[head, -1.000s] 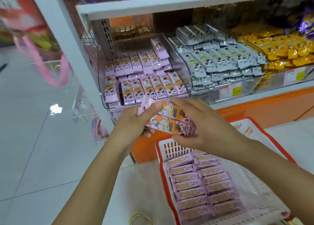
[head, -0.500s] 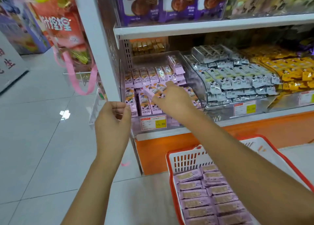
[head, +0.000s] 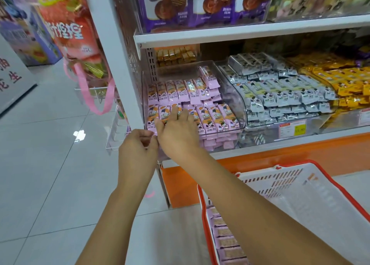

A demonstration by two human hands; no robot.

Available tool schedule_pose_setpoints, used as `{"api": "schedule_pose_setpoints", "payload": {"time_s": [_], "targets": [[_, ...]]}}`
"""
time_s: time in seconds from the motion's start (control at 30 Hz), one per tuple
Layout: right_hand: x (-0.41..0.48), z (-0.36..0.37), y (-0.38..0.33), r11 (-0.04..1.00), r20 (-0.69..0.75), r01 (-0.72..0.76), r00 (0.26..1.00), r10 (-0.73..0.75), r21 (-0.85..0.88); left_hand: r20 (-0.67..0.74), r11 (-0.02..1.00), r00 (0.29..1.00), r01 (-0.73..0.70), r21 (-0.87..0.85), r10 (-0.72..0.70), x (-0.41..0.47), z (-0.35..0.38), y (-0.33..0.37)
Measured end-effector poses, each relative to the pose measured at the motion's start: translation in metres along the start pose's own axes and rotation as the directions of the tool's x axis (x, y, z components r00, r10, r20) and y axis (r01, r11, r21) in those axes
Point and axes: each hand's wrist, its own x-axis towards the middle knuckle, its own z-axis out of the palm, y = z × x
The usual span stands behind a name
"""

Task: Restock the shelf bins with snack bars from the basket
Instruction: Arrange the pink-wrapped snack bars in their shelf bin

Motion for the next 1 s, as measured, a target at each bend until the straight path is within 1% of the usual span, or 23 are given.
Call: {"api": "schedule_pose_setpoints", "payload": {"time_s": [0.07, 0.13, 0.2, 0.23, 0.3, 0.33, 0.37, 0.43, 0.47, 0.5, 0.53, 0.6, 0.63, 0.67, 0.7, 0.73, 0.83, 0.9, 1.0], "targets": [[0.002, 0.001, 0.001, 0.998, 0.012, -0.011, 1.0, 0.011, 0.063, -0.001, 1.0, 1.0, -0.008, 0.002, 0.008, 0.0, 0.0, 0.0], [0.0, -0.003, 0.005, 0.994, -0.004, 0.027, 1.0, -0.026, 0.107, -0.006, 1.0, 1.0, -0.023, 0.003, 0.023, -0.002, -0.001, 0.0], [-0.005, -0.009, 0.018, 0.986, -0.105, 0.13, 0.987, -0.118, 0.109, -0.007, 0.999, 0.999, -0.047, 0.001, 0.047, -0.006, -0.003, 0.002], [-0.01, -0.014, 0.029, 0.971, -0.185, 0.198, 0.968, -0.171, 0.138, -0.002, 0.997, 0.997, -0.071, 0.001, 0.071, -0.008, -0.004, 0.003], [-0.024, -0.025, 0.057, 0.917, -0.353, 0.337, 0.902, -0.25, 0.212, 0.037, 0.991, 0.99, -0.135, 0.007, 0.134, -0.015, -0.001, 0.005], [-0.033, -0.028, 0.075, 0.896, -0.39, 0.381, 0.879, -0.275, 0.229, 0.082, 0.985, 0.982, -0.172, 0.026, 0.169, -0.019, 0.002, 0.006], [-0.042, -0.03, 0.094, 0.89, -0.386, 0.396, 0.875, -0.291, 0.227, 0.148, 0.976, 0.969, -0.21, 0.06, 0.199, -0.024, 0.007, 0.006], [-0.059, -0.028, 0.136, 0.906, -0.305, 0.38, 0.899, -0.314, 0.186, 0.327, 0.946, 0.912, -0.3, 0.122, 0.247, -0.037, 0.022, 0.008], [-0.066, -0.023, 0.158, 0.919, -0.242, 0.359, 0.918, -0.315, 0.162, 0.429, 0.928, 0.865, -0.346, 0.138, 0.259, -0.045, 0.031, 0.008], [-0.072, -0.014, 0.18, 0.935, -0.163, 0.327, 0.938, -0.305, 0.134, 0.537, 0.91, 0.804, -0.389, 0.147, 0.257, -0.052, 0.041, 0.006], [-0.076, -0.003, 0.204, 0.953, -0.074, 0.288, 0.957, -0.281, 0.099, 0.641, 0.893, 0.728, -0.426, 0.146, 0.243, -0.06, 0.052, 0.003], [-0.083, 0.026, 0.248, 0.981, 0.129, 0.192, 0.973, -0.19, -0.006, 0.809, 0.856, 0.57, -0.48, 0.191, 0.14, -0.074, 0.073, -0.008], [-0.086, 0.042, 0.269, 0.989, 0.217, 0.133, 0.969, -0.116, -0.062, 0.855, 0.829, 0.513, -0.506, 0.238, 0.067, -0.079, 0.082, -0.015], [-0.09, 0.057, 0.289, 0.992, 0.287, 0.067, 0.957, -0.033, -0.108, 0.878, 0.803, 0.479, -0.528, 0.275, 0.014, -0.083, 0.089, -0.022], [-0.095, 0.072, 0.307, 0.99, 0.334, 0.003, 0.942, 0.045, -0.14, 0.886, 0.783, 0.463, -0.54, 0.307, -0.028, -0.085, 0.095, -0.03], [-0.099, 0.085, 0.324, 0.986, 0.365, -0.053, 0.925, 0.109, -0.16, 0.885, 0.771, 0.464, -0.547, 0.327, -0.046, -0.086, 0.099, -0.037], [-0.108, 0.112, 0.364, 0.97, 0.408, -0.141, 0.888, 0.213, -0.201, 0.875, 0.766, 0.477, -0.53, 0.363, -0.084, -0.087, 0.11, -0.05], [-0.107, 0.121, 0.383, 0.964, 0.426, -0.149, 0.874, 0.233, -0.222, 0.876, 0.76, 0.469, -0.528, 0.38, -0.112, -0.088, 0.117, -0.054], [-0.097, 0.127, 0.401, 0.975, 0.45, -0.096, 0.875, 0.179, -0.2, 0.875, 0.743, 0.456, -0.528, 0.412, -0.161, -0.093, 0.127, -0.056]]}}
